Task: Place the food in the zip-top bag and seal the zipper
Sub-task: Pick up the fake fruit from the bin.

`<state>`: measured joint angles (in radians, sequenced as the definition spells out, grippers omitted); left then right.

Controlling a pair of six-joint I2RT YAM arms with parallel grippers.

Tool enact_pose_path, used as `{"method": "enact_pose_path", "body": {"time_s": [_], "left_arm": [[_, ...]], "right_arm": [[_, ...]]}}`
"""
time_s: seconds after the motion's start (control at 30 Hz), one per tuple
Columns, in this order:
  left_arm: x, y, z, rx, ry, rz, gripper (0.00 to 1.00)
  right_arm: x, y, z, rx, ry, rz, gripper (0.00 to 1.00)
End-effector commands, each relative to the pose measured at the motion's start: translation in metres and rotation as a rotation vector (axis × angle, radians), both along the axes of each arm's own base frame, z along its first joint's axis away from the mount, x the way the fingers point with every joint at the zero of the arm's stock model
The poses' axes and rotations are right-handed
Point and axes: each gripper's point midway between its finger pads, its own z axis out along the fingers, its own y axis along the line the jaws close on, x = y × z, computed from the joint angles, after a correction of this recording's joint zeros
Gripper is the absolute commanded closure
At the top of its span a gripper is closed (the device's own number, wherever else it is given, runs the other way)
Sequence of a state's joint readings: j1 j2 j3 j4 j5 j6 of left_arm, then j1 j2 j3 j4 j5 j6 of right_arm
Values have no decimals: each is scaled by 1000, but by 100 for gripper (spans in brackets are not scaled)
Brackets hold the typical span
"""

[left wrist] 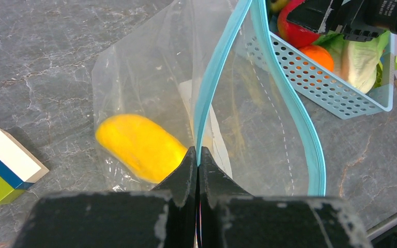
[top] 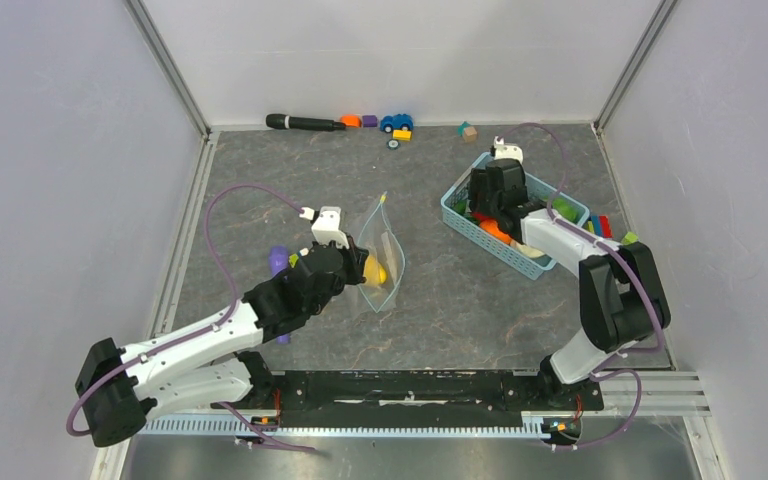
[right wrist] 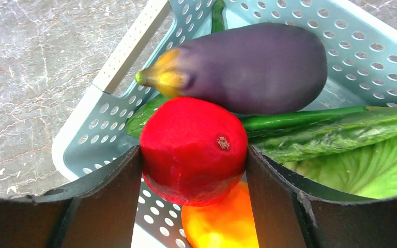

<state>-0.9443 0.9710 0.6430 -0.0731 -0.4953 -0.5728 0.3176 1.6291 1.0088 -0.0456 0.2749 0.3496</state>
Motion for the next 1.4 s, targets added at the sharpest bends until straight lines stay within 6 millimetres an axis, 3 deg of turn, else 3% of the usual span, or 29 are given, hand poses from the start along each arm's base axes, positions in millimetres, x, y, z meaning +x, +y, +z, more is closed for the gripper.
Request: {"method": "enact_pose_path", "body": {"time_s": [0.0,0.5,0.97,1.37], "left_arm": [[3,-4,20,-92,-43,13,98],[-1,-6,16,-101,-28,-6,98],[1,-9,20,-121,-41,-10,98],[0,-10,20,-125,-41,-14,98]], "right_arm": [[1,-12,29,-20,-93,-25,67],[-16,-34,81,-57,-252,-66,75],[-53,-20,139,39,-486,88,76],[-80,-4,169,135,-593,197,77]]}}
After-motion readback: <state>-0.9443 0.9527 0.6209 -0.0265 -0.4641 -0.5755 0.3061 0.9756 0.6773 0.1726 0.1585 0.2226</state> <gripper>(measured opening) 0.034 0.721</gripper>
